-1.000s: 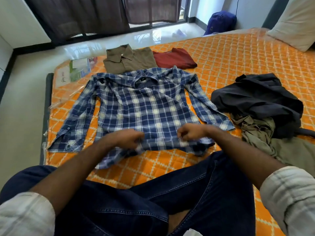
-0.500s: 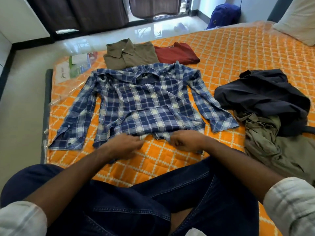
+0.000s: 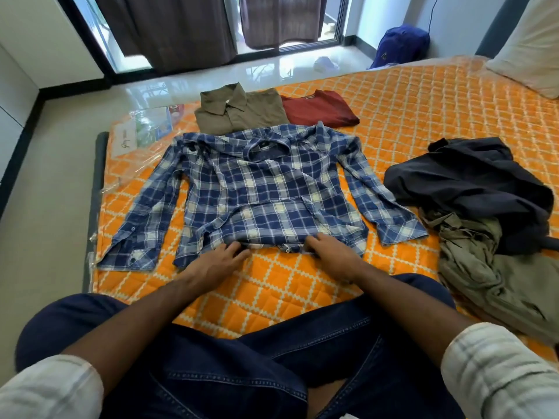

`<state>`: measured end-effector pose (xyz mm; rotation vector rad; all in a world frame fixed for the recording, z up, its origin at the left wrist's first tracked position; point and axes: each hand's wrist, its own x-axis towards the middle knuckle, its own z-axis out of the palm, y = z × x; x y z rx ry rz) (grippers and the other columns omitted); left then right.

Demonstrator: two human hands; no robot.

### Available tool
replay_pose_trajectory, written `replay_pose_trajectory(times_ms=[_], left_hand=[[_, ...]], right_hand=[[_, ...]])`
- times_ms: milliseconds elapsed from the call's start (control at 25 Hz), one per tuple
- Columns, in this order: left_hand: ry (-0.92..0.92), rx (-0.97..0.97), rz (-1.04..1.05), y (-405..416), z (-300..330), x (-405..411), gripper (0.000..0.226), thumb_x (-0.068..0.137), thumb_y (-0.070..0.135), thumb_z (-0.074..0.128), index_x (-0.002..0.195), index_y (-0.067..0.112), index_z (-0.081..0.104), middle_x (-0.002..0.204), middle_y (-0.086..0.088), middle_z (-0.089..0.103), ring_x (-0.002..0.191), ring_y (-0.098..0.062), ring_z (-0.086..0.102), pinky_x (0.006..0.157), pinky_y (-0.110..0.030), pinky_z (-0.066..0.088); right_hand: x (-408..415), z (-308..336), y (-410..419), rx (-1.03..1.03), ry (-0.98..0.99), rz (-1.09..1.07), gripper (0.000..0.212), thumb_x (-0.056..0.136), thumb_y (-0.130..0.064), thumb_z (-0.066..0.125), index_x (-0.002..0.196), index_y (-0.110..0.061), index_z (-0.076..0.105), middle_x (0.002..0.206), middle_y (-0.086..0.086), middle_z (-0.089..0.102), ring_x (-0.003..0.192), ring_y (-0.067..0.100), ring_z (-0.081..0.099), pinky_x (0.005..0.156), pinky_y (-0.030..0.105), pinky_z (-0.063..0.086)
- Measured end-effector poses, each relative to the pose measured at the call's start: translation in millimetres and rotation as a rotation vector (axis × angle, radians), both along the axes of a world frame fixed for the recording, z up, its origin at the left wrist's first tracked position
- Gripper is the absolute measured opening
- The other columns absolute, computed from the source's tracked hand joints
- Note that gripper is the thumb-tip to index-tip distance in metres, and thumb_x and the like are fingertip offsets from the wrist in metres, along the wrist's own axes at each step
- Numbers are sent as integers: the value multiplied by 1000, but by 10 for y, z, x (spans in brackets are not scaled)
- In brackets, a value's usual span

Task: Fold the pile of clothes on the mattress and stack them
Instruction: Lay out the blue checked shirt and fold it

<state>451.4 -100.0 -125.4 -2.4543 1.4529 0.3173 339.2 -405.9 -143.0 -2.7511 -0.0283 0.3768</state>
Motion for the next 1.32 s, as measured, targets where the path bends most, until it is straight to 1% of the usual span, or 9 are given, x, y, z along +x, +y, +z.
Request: replay_pose_trajectory(times_ms=[160, 280, 440, 560, 680, 800, 920, 1080, 1320], left_hand=[[479, -633, 538, -132, 199, 245, 33, 87, -12, 51, 99, 17, 62, 103, -4, 61, 92, -19, 59, 73, -34, 51], [712, -904, 904, -146, 363, 451, 35, 89, -17, 41, 93, 9, 64, 97, -8, 66, 86, -19, 61, 64, -26, 45], [779, -913, 968, -90, 314, 502, 27, 97, -9, 46, 104, 10, 64, 107, -15, 64, 65, -16, 53, 54, -31, 42], [786, -954, 949, -126, 324, 475, 30, 97, -11, 46, 104, 11, 65, 112, -17, 62, 86, -25, 58, 67, -42, 47], [777, -1009, 928, -167, 467, 445, 26, 98, -9, 47, 108, 8, 65, 113, -15, 64, 83, -14, 60, 62, -30, 49], [799, -1011, 862, -131, 574, 431, 23, 99, -8, 48, 112, 3, 63, 113, -17, 65, 85, -18, 61, 62, -20, 49], [855, -1012, 808, -35, 620, 435, 23, 99, -8, 49, 112, 5, 64, 110, -14, 67, 102, -39, 59, 76, -34, 50], [915, -981, 737, 142, 658, 433, 28, 98, -9, 49, 108, 12, 66, 106, -12, 67, 99, -25, 62, 84, -41, 49], [1034, -598, 510, 240, 616, 363, 24, 97, -2, 56, 116, 12, 63, 112, -7, 66, 97, -17, 64, 82, -32, 54]], right_hand=[[134, 279, -153, 904, 65, -559, 34, 87, 13, 46, 92, -10, 70, 99, 14, 68, 74, 16, 59, 59, 28, 51], [132, 269, -203, 864, -129, -853, 33, 89, 12, 46, 99, -12, 66, 118, 14, 64, 93, 18, 59, 69, 26, 47], [18, 214, 101, 105, -405, -393, 27, 87, -5, 59, 105, -25, 59, 110, -8, 52, 104, 11, 46, 92, 30, 39], [95, 64, 720, 408, -23, -306, 16, 92, -16, 62, 108, -18, 63, 98, -5, 63, 87, 12, 61, 77, 34, 55], [283, -85, 1189, 1199, 366, -855, 37, 94, -20, 69, 125, -5, 56, 104, 11, 67, 76, 17, 65, 61, 29, 55], [445, -112, 1528, 1713, 200, -1176, 52, 90, -10, 72, 135, -10, 46, 127, 14, 63, 98, 19, 64, 82, 32, 53], [512, -114, 1737, 1839, 72, -1336, 48, 89, -2, 68, 132, -14, 50, 117, 11, 70, 101, 21, 68, 83, 35, 53], [490, 17, 1733, 1838, 132, -1292, 4, 92, -12, 69, 96, -12, 70, 84, 1, 71, 83, 17, 65, 74, 30, 50], [193, 36, 1439, 1844, 181, -1247, 13, 98, -13, 53, 97, -5, 63, 86, 11, 70, 80, 27, 69, 73, 42, 59]])
